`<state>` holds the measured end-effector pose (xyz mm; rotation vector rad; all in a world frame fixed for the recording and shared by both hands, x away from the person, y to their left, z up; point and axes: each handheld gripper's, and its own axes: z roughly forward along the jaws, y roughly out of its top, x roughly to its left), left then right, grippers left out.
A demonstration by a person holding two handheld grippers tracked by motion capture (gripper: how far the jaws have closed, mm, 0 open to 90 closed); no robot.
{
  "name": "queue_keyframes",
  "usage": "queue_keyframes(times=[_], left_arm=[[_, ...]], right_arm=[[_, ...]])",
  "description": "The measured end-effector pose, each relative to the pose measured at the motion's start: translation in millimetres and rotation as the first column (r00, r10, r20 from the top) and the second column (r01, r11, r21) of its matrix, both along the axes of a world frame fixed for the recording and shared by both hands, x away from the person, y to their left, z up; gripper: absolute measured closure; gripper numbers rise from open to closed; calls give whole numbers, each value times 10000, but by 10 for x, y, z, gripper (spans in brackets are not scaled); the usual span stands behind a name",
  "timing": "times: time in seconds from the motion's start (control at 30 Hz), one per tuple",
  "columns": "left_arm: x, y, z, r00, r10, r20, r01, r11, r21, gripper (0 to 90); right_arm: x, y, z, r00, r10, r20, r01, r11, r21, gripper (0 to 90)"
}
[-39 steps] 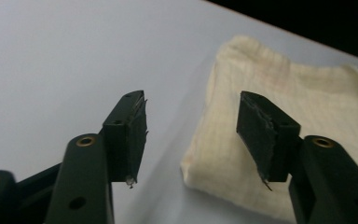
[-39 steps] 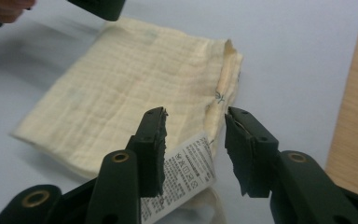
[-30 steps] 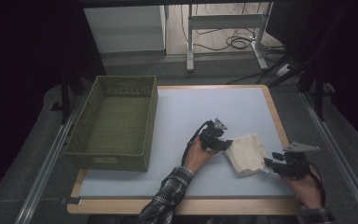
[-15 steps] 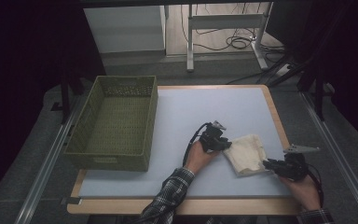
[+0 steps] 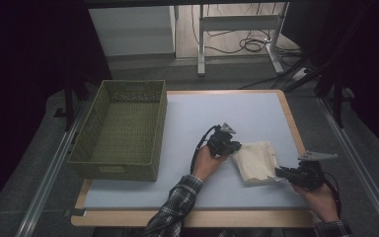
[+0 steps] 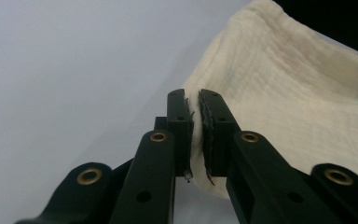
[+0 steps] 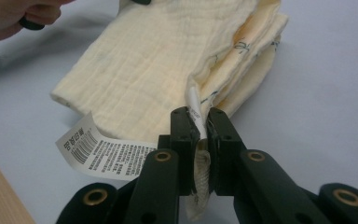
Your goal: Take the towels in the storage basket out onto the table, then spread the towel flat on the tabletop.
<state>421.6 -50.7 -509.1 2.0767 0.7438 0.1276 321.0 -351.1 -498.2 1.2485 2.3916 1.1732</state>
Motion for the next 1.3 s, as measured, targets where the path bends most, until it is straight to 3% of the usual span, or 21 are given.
queue_keyframes(times=[0.4,0.8,1.3], left_arm=[[-32,254,199,9986,279,441,-305,9978,583,824],[-86,481,435,9933,534,1021,-659,9902,1229,821],[-126,719,604,9873,913,1303,-1119,9806,1611,820]], right_arm=[[54,342,110,9965,688,478,-692,9976,63,820],[116,634,179,9913,1126,682,-1139,9934,151,821],[173,911,284,9825,1622,911,-1648,9861,221,820]])
